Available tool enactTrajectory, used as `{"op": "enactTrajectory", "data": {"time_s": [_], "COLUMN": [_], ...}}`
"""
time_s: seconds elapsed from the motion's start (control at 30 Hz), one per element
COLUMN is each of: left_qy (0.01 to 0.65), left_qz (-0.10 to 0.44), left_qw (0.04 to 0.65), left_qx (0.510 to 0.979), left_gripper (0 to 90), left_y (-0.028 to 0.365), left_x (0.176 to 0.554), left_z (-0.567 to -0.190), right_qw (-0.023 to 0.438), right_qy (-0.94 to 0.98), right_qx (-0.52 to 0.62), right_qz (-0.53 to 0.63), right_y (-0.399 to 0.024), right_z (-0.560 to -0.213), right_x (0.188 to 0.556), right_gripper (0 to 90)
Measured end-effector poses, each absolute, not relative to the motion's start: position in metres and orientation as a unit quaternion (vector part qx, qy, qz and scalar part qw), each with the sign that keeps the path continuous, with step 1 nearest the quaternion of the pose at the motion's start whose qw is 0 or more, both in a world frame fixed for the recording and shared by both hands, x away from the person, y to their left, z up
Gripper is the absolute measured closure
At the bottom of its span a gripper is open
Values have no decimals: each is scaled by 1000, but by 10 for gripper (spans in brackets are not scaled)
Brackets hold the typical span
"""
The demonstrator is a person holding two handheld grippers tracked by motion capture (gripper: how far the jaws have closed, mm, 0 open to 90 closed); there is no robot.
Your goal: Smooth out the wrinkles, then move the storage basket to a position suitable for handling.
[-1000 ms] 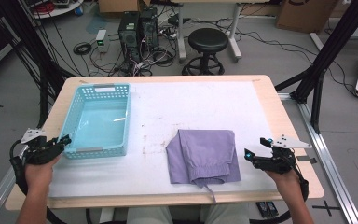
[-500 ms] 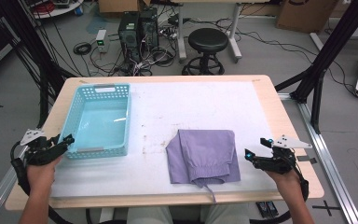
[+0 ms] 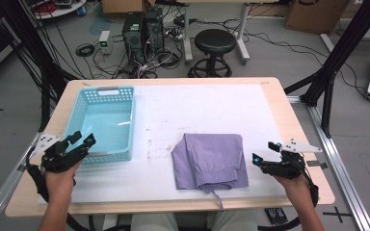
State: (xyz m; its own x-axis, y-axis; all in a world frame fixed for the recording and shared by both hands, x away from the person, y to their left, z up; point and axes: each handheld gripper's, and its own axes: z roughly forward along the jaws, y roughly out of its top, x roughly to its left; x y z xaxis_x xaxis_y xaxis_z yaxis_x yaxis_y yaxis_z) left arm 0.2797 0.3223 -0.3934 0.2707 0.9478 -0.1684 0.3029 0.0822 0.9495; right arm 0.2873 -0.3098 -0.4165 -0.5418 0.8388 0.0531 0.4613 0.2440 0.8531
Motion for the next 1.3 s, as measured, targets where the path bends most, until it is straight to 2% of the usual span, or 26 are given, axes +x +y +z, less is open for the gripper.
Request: {"op": "enactTrajectory", "data": {"time_s": [0.2,0.5,1.0,1.3], "left_qy": [544,617,611,624], "left_qz": [326,341,339,327], "left_qw": [495,438,450,440], "left_qx": [594,558,555,556], "left_gripper": [427,456,454,417], "left_y": [335,381,393,395], "left_x": [283,282,282,284], "left_z": [-391,-406,-405,-410], "right_qw": [214,215,214,215], "right_qy": [757,758,752,752], "right_qx": [430,429,436,438], "right_qz": [444,442,445,444], "right_y": [-312,-311,-311,-314], "right_z": [-416,-416,-415,-416], "right_x": [286,286,289,287], "right_gripper": [190,190,189,190]}}
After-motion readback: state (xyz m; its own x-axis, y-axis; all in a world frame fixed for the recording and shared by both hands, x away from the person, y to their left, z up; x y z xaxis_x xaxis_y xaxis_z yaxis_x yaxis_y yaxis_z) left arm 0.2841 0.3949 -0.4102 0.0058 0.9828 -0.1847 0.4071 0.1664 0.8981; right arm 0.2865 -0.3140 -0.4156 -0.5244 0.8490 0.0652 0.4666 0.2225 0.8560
